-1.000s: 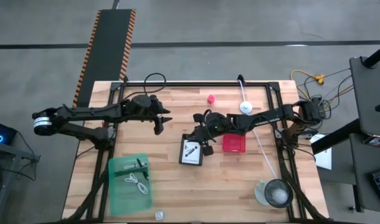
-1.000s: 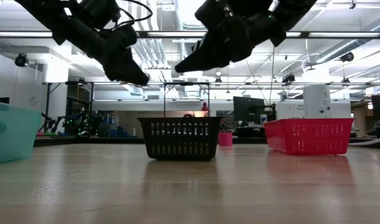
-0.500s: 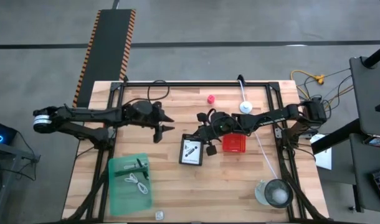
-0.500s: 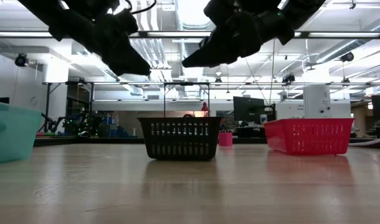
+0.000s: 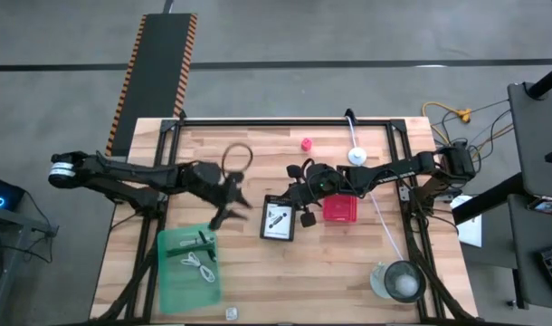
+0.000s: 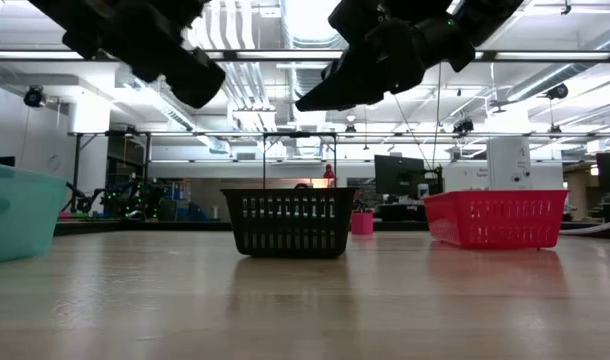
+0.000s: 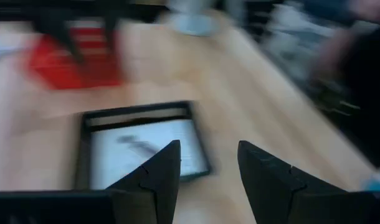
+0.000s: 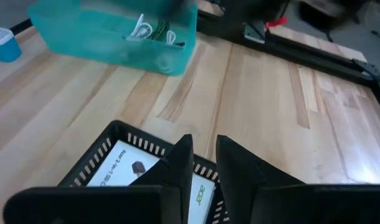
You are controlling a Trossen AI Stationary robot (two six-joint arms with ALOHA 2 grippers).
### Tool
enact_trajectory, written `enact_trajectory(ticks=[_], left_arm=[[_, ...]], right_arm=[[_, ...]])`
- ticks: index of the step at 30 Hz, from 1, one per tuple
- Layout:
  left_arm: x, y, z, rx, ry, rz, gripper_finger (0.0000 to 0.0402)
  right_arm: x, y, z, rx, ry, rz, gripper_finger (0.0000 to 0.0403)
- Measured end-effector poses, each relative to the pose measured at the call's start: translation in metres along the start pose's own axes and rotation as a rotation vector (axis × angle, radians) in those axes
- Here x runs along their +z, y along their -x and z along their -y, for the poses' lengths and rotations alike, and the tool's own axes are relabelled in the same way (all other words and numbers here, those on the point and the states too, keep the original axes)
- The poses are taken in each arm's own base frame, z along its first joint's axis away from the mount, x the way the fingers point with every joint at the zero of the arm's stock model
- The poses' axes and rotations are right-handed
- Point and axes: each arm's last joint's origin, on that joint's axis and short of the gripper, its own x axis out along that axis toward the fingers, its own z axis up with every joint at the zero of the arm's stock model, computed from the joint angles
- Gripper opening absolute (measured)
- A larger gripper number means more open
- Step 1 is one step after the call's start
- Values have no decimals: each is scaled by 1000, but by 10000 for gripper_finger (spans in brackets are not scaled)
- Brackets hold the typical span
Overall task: Pick and place items into bin
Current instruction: Put the blue charger adapter into the red bin
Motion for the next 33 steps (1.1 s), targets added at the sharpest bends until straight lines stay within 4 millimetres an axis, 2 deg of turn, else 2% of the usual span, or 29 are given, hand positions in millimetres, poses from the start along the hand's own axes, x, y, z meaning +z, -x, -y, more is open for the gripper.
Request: enact_trajectory(ticks=[3, 11, 16, 24, 28, 33], left_arm=[[-1, -6, 12, -110, -35, -14, 144], [-10, -24, 30, -199, -53, -83, 144], [-15, -32, 39, -229, 35, -132, 144], [-17, -34, 49, -259, 82, -166, 144], [-17, -34, 49, -244, 174, -181, 144], [-20, -34, 48, -229, 192, -209, 144]], right_arm=[[-1, 0, -1, 4, -2, -14, 58], [-2, 0, -1, 5, -3, -16, 58], [-2, 0, -1, 7, -3, -23, 58], [-3, 0, -1, 8, -4, -28, 58], [-3, 0, -1, 8, -4, -28, 58], [-3, 0, -1, 8, -6, -28, 58]])
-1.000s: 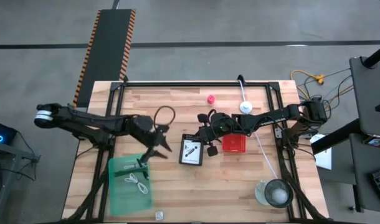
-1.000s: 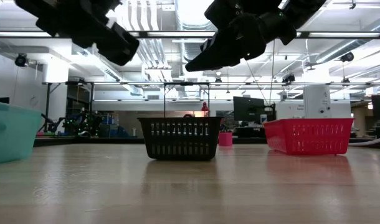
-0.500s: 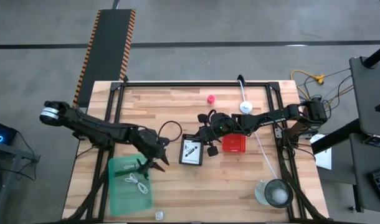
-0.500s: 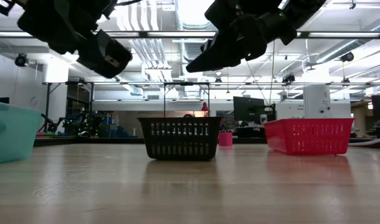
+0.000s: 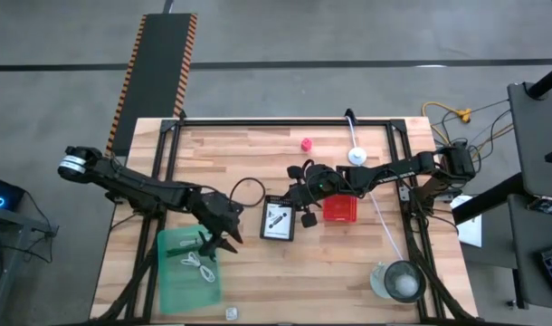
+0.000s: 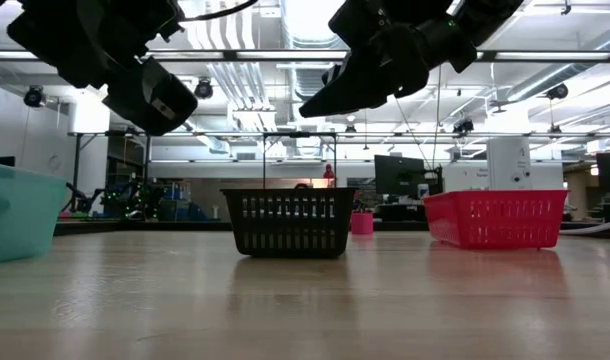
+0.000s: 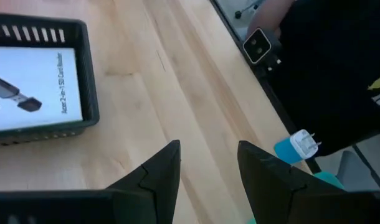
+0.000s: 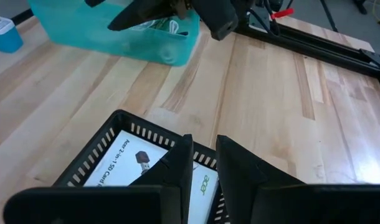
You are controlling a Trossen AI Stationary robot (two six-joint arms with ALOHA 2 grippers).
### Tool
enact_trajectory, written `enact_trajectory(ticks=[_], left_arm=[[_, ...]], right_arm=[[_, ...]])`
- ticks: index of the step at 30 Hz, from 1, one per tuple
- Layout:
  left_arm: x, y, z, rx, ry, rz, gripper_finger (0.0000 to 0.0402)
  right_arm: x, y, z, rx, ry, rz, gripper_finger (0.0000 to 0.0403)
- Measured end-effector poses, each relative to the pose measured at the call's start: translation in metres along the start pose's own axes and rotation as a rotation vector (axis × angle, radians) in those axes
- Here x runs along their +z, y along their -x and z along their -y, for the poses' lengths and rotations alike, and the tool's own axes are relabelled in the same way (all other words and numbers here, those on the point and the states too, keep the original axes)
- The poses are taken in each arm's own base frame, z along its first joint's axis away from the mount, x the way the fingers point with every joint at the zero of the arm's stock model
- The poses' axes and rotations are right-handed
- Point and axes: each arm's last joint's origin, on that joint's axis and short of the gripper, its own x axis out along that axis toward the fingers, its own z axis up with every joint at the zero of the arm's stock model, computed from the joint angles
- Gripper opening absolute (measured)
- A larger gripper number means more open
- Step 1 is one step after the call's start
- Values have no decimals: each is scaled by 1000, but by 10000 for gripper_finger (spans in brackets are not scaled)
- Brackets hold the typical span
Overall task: Pick and place items into bin
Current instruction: Put the blue charger adapter into the red bin
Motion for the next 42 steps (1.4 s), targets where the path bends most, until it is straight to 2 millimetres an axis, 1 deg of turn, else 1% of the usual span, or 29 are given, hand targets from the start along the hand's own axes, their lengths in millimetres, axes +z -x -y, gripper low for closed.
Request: enact_trajectory(ticks=[3, 8, 10, 18, 24, 26, 29, 32, 38, 42], left_arm=[[0, 0, -1, 23, -12, 5, 144], [0, 1, -7, 217, -27, 24, 144], [1, 1, -8, 262, -27, 34, 144], [2, 2, -8, 268, -28, 37, 144], [6, 2, -7, 263, -39, 78, 144], [8, 2, -7, 259, -45, 103, 144], [9, 2, -7, 258, -47, 110, 144], [10, 2, -6, 257, -49, 117, 144], [12, 2, -6, 254, -56, 139, 144], [15, 3, -5, 251, -63, 162, 144]], right_arm=[[0, 0, 0, 0, -18, -1, 58], [-1, -1, 0, 1, -33, -5, 58], [-1, -1, 0, 0, -34, -4, 58], [-2, 0, 1, -1, -164, -16, 58], [0, 0, 1, -4, -193, -1, 59], [1, -1, 1, -3, -228, 7, 59], [0, -2, -3, 7, -324, -2, 59], [1, -3, -8, 22, -380, 2, 59], [5, -4, -21, 57, -420, 3, 59], [8, -5, -34, 89, -419, 2, 59]])
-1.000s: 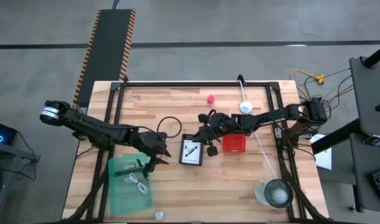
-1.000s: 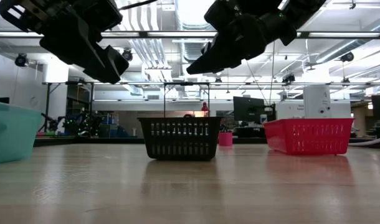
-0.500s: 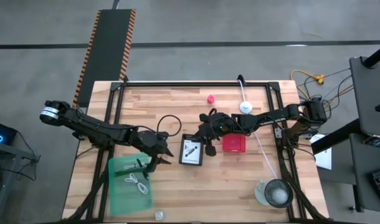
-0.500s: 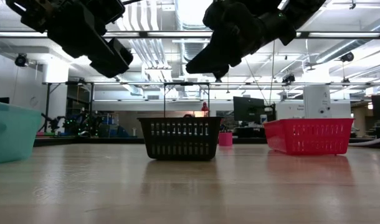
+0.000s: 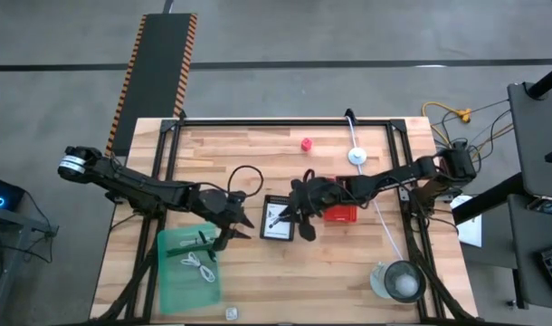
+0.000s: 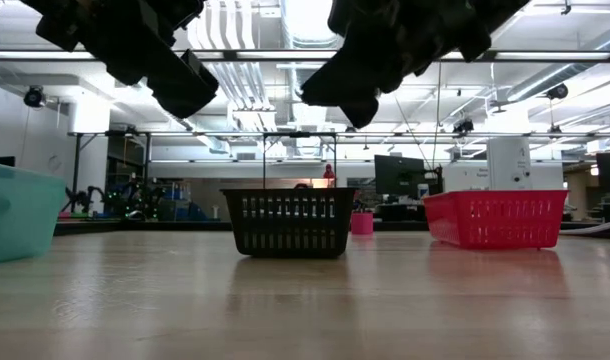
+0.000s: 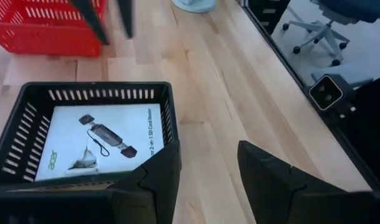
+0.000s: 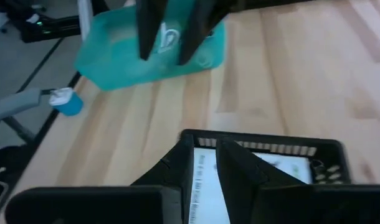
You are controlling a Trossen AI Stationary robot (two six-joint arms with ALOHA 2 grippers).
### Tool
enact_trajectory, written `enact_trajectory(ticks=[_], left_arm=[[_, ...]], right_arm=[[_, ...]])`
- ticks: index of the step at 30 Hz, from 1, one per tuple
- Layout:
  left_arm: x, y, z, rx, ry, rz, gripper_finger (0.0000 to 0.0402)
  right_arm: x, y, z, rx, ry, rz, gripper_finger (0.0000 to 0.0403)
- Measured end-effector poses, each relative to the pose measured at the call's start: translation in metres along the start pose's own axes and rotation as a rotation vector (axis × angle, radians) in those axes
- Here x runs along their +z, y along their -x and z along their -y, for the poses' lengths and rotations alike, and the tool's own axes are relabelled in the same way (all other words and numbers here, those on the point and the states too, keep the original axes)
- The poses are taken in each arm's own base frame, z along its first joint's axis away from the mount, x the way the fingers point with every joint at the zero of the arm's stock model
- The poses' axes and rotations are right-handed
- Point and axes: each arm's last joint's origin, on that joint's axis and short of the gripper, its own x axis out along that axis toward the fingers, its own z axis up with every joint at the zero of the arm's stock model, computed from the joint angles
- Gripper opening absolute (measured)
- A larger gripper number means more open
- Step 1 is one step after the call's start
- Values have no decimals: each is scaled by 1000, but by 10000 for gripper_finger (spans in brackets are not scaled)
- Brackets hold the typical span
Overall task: Pick and place items into bin
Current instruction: Put the blue charger adapter into the red bin
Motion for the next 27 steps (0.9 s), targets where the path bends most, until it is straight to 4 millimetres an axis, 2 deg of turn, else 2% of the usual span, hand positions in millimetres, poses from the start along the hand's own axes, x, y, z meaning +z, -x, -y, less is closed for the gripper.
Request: enact_trajectory(ticks=[8, 20, 27], left_arm=[[-1, 0, 0, 0, 1, -6, 144], [-1, 0, 0, 1, 1, -5, 144], [-1, 0, 0, 1, 1, -5, 144]], right_arm=[[1, -2, -17, 48, 57, 34, 59], [1, -2, -19, -15, 287, 54, 59], [3, -2, -19, -50, 276, 68, 59]])
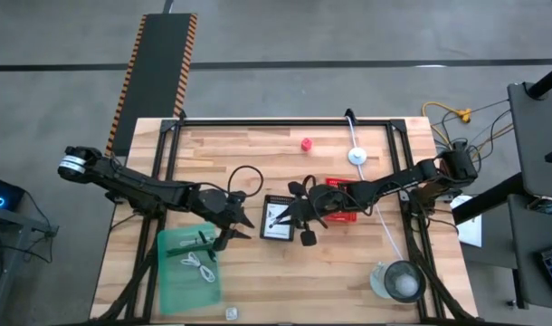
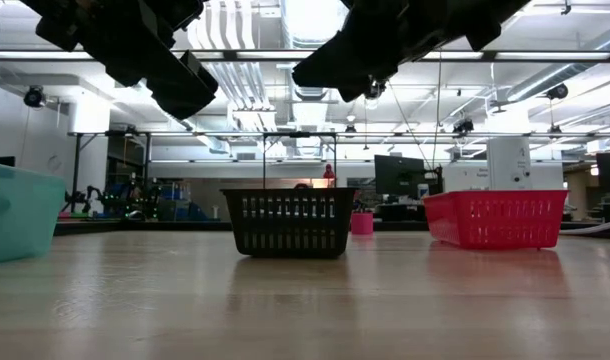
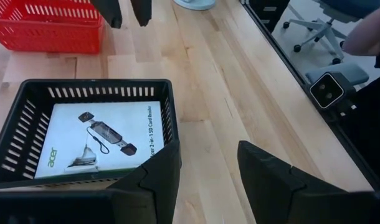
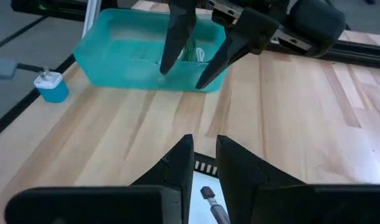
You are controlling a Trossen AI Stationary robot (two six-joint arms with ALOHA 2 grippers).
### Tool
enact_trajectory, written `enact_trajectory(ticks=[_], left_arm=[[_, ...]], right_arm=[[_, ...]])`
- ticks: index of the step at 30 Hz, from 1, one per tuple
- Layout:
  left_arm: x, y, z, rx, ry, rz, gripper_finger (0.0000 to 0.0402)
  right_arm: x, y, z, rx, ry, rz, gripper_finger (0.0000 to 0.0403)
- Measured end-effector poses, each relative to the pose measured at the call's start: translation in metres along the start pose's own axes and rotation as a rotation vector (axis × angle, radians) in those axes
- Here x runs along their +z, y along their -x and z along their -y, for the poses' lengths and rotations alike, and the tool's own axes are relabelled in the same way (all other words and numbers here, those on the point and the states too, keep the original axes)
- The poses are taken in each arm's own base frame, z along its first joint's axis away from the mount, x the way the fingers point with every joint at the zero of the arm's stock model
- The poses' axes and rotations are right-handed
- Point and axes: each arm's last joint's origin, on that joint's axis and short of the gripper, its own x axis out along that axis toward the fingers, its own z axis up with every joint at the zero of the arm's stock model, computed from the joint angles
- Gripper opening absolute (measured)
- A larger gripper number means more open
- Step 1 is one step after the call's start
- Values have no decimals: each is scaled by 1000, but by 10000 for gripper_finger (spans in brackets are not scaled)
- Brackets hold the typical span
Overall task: Pick and place items into bin
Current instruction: Put the blue charger adapter into the red bin
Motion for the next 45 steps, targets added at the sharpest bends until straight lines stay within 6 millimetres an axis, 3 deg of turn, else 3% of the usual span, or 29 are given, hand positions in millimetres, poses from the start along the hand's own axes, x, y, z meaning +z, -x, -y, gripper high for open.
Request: enact_trajectory(ticks=[16, 23, 29, 33, 40, 45], left_arm=[[7, 0, 1, -10, -7, 73, 144], [14, -1, 4, -81, 139, 140, 144], [20, -4, 23, -361, 9, 176, 144], [28, -4, 36, -409, -131, 287, 144], [27, -10, 41, -433, -87, 276, 144], [29, -23, 59, -498, -92, 235, 144]], right_arm=[[5, 0, -1, 4, 31, 5, 59], [0, 0, -2, 8, 32, -50, 59], [-5, 0, -2, 11, 29, -96, 59], [-5, 0, -2, 10, 20, -96, 59], [-5, 0, -2, 10, 23, -97, 59], [-5, 0, -2, 11, 40, -99, 59]])
